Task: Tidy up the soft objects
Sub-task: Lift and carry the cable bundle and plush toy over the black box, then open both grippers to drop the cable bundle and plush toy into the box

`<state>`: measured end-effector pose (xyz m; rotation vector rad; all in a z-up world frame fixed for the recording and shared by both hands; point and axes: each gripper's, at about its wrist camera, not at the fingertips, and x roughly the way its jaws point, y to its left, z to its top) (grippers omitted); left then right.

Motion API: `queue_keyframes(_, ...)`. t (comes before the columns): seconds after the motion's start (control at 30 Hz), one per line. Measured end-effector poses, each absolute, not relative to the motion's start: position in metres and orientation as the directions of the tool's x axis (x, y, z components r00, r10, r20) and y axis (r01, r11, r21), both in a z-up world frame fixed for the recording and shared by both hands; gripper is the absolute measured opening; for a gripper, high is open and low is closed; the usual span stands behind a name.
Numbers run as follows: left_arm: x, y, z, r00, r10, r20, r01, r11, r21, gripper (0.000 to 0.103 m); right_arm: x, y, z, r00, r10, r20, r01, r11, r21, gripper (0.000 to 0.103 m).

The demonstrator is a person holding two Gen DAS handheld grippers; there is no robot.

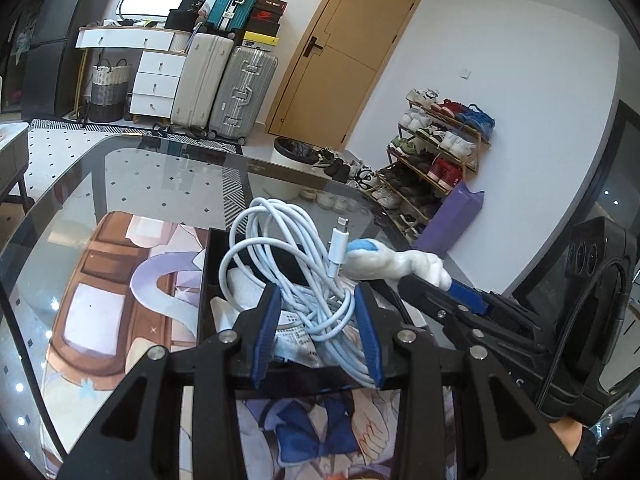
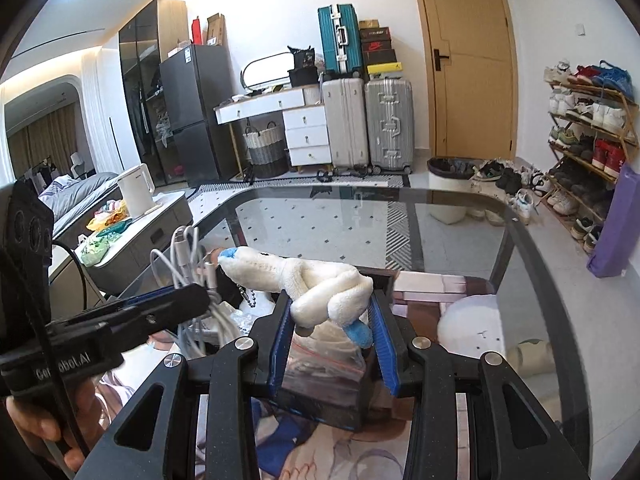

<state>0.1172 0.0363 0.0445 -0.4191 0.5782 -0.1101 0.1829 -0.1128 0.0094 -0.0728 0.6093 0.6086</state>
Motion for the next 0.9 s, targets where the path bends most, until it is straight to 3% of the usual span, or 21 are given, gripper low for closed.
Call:
queue_keyframes(0.43,0.135,0.044,0.031,0.833,-0.179,-0.523,-0.054,0.916,-0.398,0.037,0.21,-0.099,-0.013,0.612,0.51,-0.604,-0.553,0.822,0.134,0.038)
queue_keyframes(0.5,0.131,0.041,0.031,0.83,-0.167,-0.532,-0.048,0.929,-0.368,0.04,0.208,-0.1,-0.014,0.606,0.516,-0.605,-0.566,0.814,0.128,0.042)
queue_keyframes(0.6,0.121,0.04,0.033,0.833,-0.146,-0.534,-0.048,0.942,-0.333,0.057,0.203,-0.104,-0.013,0.615,0.515,-0.597,-0.571,0.813,0.113,0.045)
queue_keyframes(0.7,0.111,0.039,0.037,0.836,-0.122,-0.535,-0.047,0.956,-0.291,0.058,0.197,-0.112,-0.012,0.624,0.513,-0.59,-0.564,0.818,0.114,0.047)
queue_keyframes(0.77,0.104,0.038,0.041,0.835,-0.106,-0.54,-0.048,0.963,-0.264,0.068,0.191,-0.116,-0.011,0.624,0.519,-0.584,-0.568,0.815,0.117,0.049)
queue_keyframes(0.83,0.096,0.036,0.043,0.842,-0.085,-0.533,-0.057,0.968,-0.243,0.096,0.185,-0.12,-0.011,0.62,0.532,-0.577,-0.581,0.805,0.117,0.059)
queue_keyframes(0.9,0.088,0.035,0.045,0.851,-0.057,-0.522,-0.069,0.973,-0.219,0.101,0.175,-0.122,-0.012,0.616,0.547,-0.567,-0.604,0.79,0.106,0.087)
